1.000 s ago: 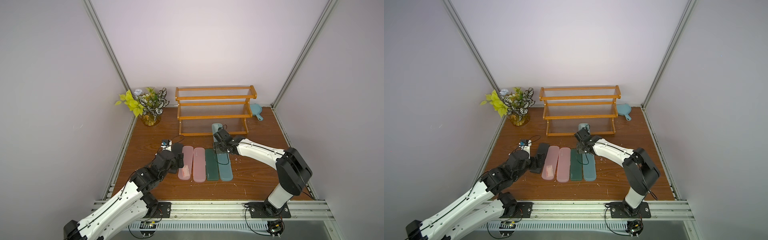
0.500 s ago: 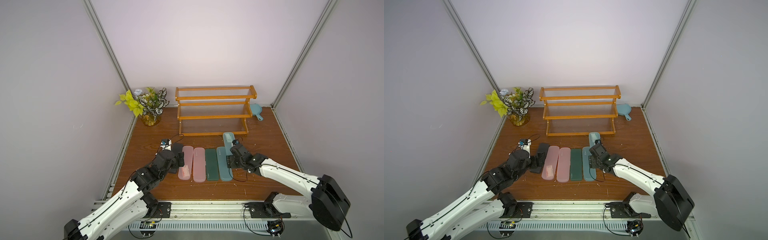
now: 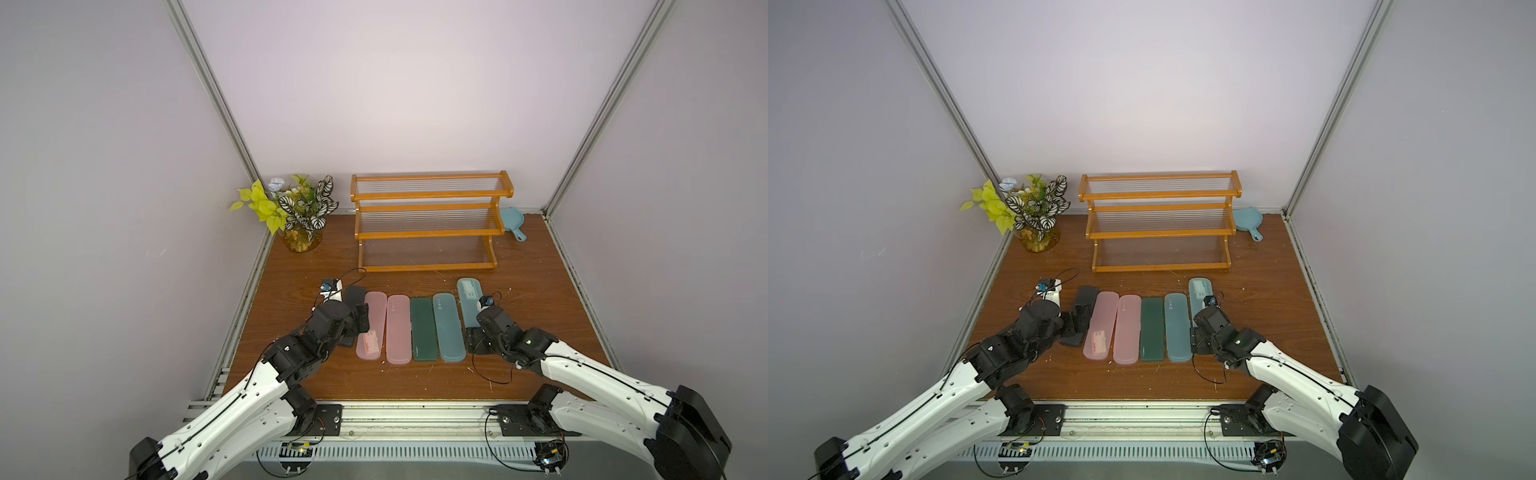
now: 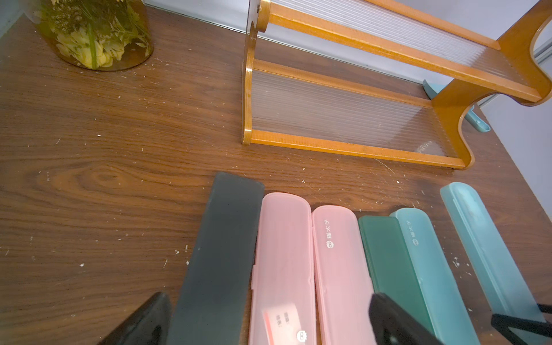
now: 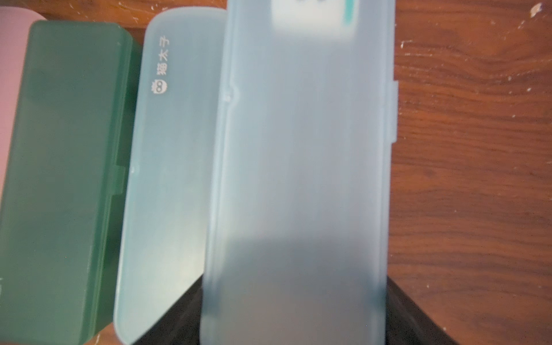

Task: Remove the pencil cases from the shelf
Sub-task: Place the pencil case at the center of the board.

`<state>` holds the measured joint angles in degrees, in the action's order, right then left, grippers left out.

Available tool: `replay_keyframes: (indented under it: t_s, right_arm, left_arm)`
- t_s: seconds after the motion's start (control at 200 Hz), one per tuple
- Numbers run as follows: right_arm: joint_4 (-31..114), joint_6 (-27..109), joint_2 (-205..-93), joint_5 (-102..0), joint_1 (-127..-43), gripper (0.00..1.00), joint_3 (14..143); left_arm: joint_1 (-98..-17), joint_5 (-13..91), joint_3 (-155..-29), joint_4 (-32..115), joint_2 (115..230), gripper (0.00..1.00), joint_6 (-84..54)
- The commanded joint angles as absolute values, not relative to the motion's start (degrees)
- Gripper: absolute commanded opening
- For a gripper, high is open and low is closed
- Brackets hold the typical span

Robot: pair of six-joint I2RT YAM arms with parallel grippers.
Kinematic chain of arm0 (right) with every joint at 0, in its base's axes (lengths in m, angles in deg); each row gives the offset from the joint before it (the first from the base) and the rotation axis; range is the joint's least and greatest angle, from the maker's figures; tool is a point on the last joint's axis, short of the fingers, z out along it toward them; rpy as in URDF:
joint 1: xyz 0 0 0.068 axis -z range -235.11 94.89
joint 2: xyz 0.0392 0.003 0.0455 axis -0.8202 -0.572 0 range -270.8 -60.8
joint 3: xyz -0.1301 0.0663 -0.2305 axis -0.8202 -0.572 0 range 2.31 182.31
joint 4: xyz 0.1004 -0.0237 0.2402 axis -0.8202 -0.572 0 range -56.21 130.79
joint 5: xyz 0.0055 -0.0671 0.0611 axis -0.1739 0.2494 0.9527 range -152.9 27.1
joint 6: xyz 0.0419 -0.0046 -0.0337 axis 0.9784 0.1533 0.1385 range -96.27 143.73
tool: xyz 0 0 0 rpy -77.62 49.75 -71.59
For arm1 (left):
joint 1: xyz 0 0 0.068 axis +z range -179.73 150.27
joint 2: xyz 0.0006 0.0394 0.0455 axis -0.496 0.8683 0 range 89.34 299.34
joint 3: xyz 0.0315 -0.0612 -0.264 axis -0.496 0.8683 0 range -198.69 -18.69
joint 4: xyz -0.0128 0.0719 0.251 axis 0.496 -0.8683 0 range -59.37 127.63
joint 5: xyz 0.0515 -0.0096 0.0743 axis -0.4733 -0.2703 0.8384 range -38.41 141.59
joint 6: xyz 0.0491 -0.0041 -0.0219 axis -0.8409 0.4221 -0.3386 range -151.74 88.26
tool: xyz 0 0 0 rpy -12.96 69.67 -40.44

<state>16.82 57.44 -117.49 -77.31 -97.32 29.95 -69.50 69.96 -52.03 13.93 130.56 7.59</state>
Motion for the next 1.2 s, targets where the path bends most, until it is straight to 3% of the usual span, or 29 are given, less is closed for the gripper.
replay_keyframes:
  t_s: [0.0,0.766,1.196]
  right_arm:
    - [16.94,59.85,-116.7,-75.93,-96.99,0.71,29.55]
    - [14.88,67.12,-114.43,-73.54,-97.45,0.73,25.28]
    - [15.04,67.23,-114.24,-73.12,-97.46,0.83,24.78]
  left_arm:
    - [-68.93,71.2,-51.29,14.7,130.47,0.97,8.09]
    - [-68.86,70.82,-50.96,15.83,131.55,0.97,7.93]
    - [-68.91,70.71,-50.14,16.13,131.21,0.97,8.86]
